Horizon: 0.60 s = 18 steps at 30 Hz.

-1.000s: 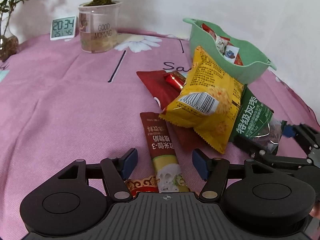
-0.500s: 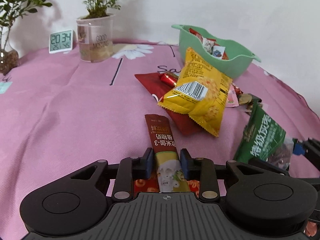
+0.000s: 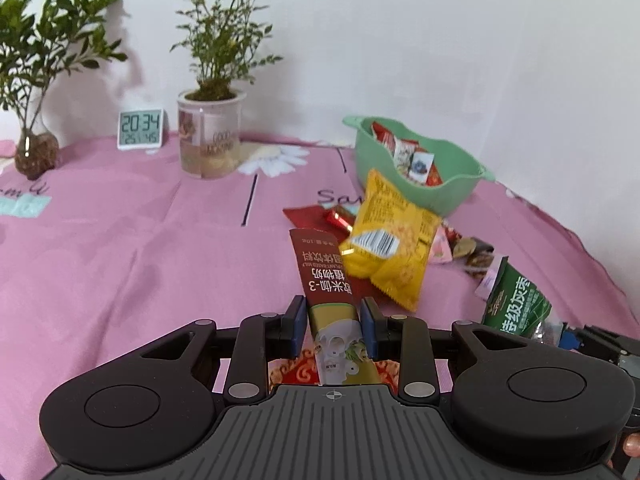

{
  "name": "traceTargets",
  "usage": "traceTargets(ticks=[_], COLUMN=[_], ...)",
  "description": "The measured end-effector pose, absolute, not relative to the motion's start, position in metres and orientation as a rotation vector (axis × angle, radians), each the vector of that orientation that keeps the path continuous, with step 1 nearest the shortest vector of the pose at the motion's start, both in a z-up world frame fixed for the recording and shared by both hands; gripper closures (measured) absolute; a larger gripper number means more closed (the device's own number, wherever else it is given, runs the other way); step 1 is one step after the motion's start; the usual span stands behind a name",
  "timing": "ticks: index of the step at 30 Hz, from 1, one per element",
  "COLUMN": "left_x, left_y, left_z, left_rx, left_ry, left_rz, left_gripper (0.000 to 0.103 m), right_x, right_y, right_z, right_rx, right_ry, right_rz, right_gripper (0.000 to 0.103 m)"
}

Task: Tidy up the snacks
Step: 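Carry the stick packet with the left tool while the right tool carries the green packet into the bowl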

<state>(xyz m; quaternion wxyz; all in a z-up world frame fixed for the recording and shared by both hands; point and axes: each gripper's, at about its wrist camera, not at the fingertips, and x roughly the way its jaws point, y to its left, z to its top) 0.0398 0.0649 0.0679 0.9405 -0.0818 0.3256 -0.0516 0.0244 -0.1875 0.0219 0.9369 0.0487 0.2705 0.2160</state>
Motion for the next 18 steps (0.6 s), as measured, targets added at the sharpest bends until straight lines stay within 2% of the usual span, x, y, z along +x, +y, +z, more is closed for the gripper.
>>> traceTargets(ticks=[11,18], left_x=[0.082,0.15], left_y=[0.042,0.015], left_z=[0.114,0.141], left_rx=[-0.09,-0.096], left_ry=[0.596,0.566], left_rz=[-0.19,-0.257], left_gripper=[0.007,0.007], right_x=[0.064,0.121], right_y=[-0.204,-0.211], right_z=[0.055,0.086], right_rx=[0.153,0.133], right_ry=[0.453,0.322], right_rz=[0.444,0.413], right_gripper=[0.042,0.042])
